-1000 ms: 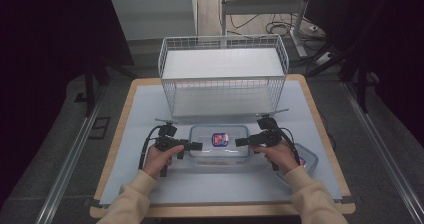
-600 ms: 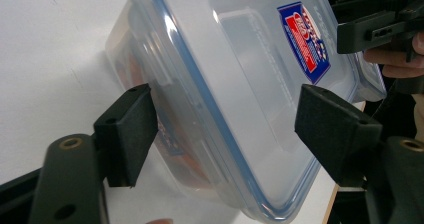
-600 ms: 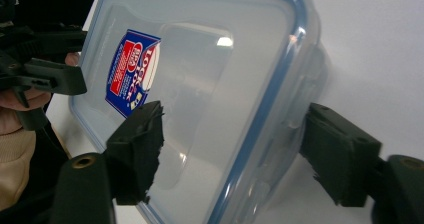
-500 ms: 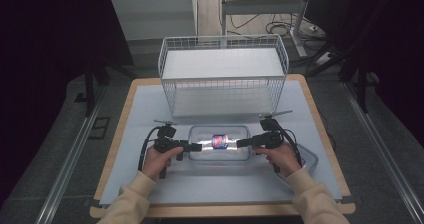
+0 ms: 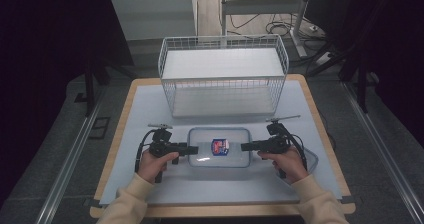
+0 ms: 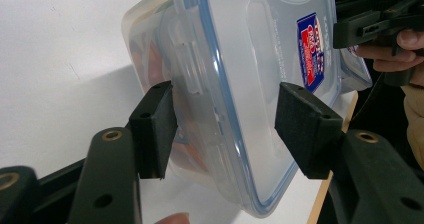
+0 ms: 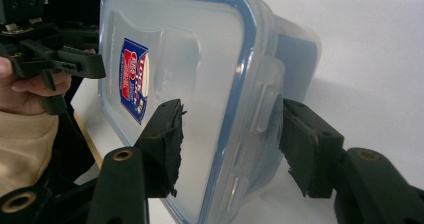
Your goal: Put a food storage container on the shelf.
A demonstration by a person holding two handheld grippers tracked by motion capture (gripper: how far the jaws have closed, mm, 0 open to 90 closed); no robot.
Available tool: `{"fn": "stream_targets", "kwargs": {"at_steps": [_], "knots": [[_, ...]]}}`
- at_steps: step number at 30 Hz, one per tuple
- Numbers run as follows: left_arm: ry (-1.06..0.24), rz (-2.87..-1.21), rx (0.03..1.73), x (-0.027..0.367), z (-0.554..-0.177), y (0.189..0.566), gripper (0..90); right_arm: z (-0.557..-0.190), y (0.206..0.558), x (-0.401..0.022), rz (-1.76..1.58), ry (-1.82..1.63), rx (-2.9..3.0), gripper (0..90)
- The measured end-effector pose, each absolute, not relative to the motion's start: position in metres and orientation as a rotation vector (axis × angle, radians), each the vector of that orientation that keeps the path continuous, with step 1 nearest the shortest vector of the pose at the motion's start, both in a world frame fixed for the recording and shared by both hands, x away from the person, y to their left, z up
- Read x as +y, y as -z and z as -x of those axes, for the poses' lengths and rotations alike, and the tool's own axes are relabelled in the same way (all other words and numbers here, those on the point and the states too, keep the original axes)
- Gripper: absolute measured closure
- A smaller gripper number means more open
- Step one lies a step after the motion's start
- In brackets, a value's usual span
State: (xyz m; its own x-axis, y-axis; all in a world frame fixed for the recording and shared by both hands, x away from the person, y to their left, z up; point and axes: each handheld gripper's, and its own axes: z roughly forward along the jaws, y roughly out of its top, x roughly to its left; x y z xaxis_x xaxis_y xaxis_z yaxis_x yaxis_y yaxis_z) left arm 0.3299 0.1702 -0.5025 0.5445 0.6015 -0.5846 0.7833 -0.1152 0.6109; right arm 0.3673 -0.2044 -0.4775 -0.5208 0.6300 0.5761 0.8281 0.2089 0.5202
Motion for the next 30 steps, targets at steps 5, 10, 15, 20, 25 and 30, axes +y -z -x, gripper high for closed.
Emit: {"fn": "stream_targets", "kwargs": {"at_steps": [5,10,15,20,25,30], "knots": [[0.231,-1.813,1.132,0.171,-0.328,0.502,44.7,-0.364,0.478,-0.207,1.366,1.228,-2.249,47.6],[0.237,-1.811,1.114,0.173,-0.327,0.502,46.4,-0.362,0.478,-0.209,1.351,1.244,-2.251,48.2],[0.243,-1.813,1.096,0.176,-0.327,0.503,47.7,-0.360,0.479,-0.210,1.343,1.258,-2.255,48.5],[0.241,-1.816,1.090,0.176,-0.326,0.503,49.2,-0.359,0.479,-0.210,1.334,1.269,-2.257,48.8],[0.234,-1.806,1.105,0.175,-0.324,0.502,49.3,-0.357,0.479,-0.209,1.349,1.280,-2.253,48.9],[0.231,-1.793,1.119,0.175,-0.321,0.502,49.8,-0.354,0.479,-0.209,1.367,1.294,-2.245,49.0]]}}
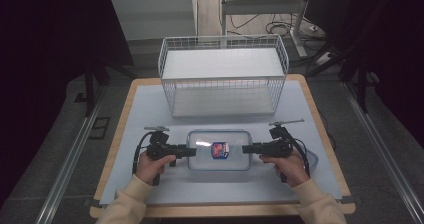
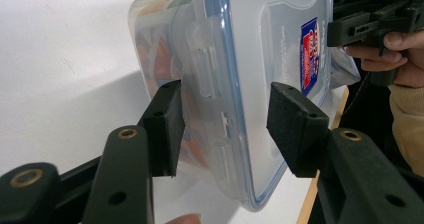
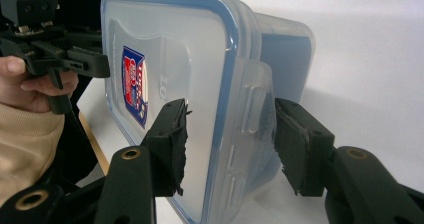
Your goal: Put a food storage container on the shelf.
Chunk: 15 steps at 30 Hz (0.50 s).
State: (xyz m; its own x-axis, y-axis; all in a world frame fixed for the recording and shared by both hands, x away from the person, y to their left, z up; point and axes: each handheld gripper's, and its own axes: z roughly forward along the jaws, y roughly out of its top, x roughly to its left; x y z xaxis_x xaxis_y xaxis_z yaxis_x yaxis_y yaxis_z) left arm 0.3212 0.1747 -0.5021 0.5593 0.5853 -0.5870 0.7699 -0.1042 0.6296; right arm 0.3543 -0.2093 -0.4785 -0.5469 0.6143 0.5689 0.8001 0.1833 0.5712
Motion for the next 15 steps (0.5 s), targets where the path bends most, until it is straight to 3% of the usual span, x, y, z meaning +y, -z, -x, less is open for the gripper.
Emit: {"fn": "stream_targets", "kwargs": {"at_steps": [15], "knots": [[0.169,-1.828,1.117,0.1707,-0.3172,0.4963,47.7,-0.3484,0.4701,-0.2068,1.345,1.330,-2.294,50.5]]}}
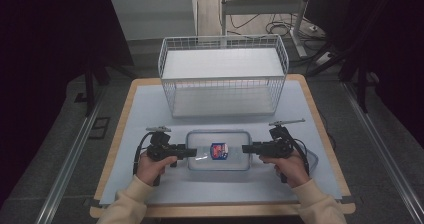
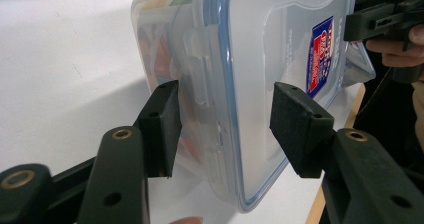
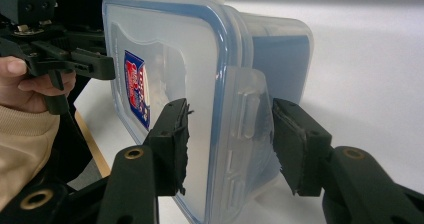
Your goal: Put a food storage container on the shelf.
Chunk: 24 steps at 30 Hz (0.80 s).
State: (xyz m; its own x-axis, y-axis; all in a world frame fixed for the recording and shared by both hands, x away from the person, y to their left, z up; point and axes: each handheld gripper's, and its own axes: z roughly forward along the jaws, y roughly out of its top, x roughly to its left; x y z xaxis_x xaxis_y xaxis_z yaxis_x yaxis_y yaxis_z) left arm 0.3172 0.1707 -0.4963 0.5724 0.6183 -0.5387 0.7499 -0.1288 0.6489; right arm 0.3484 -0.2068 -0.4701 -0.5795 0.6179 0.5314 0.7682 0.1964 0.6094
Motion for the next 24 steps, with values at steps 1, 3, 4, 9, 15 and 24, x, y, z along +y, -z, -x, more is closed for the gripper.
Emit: {"fn": "stream_targets", "kwargs": {"at_steps": [1,3,4,9,15,24], "knots": [[0.173,-1.828,1.115,0.171,-0.317,0.496,48.2,-0.349,0.471,-0.207,1.339,1.333,-2.293,50.4],[0.187,-1.817,1.117,0.172,-0.318,0.497,48.9,-0.349,0.472,-0.208,1.338,1.337,-2.290,50.4],[0.191,-1.816,1.115,0.172,-0.318,0.497,49.3,-0.350,0.472,-0.209,1.338,1.338,-2.289,50.4],[0.208,-1.794,1.092,0.175,-0.317,0.495,52.3,-0.351,0.471,-0.212,1.343,1.354,-2.260,50.1],[0.190,-1.801,1.084,0.174,-0.316,0.490,52.3,-0.350,0.468,-0.213,1.326,1.380,-2.271,50.1],[0.144,-1.800,1.052,0.174,-0.314,0.472,52.4,-0.347,0.453,-0.213,1.306,1.433,-2.282,50.2]]}}
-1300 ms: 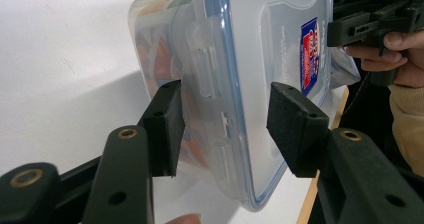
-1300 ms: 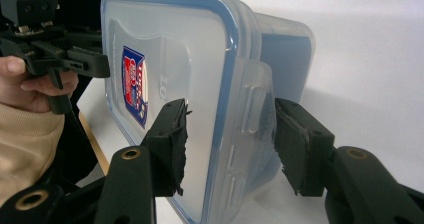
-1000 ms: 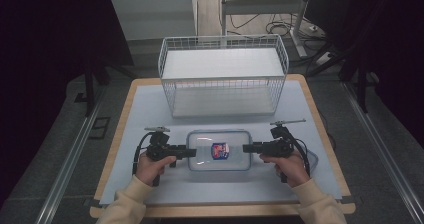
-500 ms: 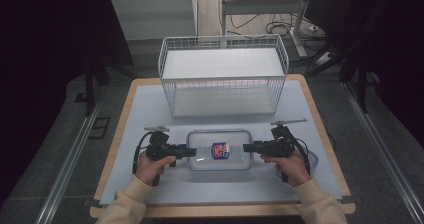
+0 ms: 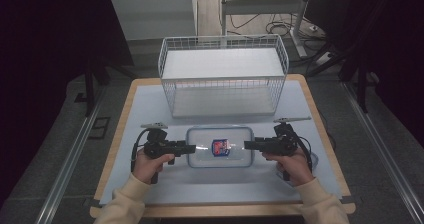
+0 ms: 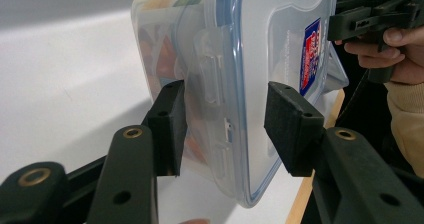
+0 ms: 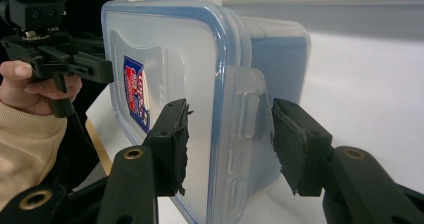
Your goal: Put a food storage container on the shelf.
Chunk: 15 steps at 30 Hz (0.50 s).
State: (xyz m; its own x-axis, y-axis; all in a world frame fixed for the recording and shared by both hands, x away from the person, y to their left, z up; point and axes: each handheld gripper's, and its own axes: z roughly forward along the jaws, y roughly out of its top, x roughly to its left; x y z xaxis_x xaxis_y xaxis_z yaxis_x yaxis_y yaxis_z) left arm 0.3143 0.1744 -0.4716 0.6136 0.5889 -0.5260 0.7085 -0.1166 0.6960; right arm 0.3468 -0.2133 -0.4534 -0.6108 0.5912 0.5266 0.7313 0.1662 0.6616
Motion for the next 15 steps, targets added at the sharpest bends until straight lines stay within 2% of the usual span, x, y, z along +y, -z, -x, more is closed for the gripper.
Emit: {"fn": "stream_targets", "kwargs": {"at_steps": [15], "knots": [[0.070,-1.794,0.992,0.172,-0.322,0.424,53.0,-0.351,0.408,-0.217,1.255,1.554,-2.332,50.1]]}}
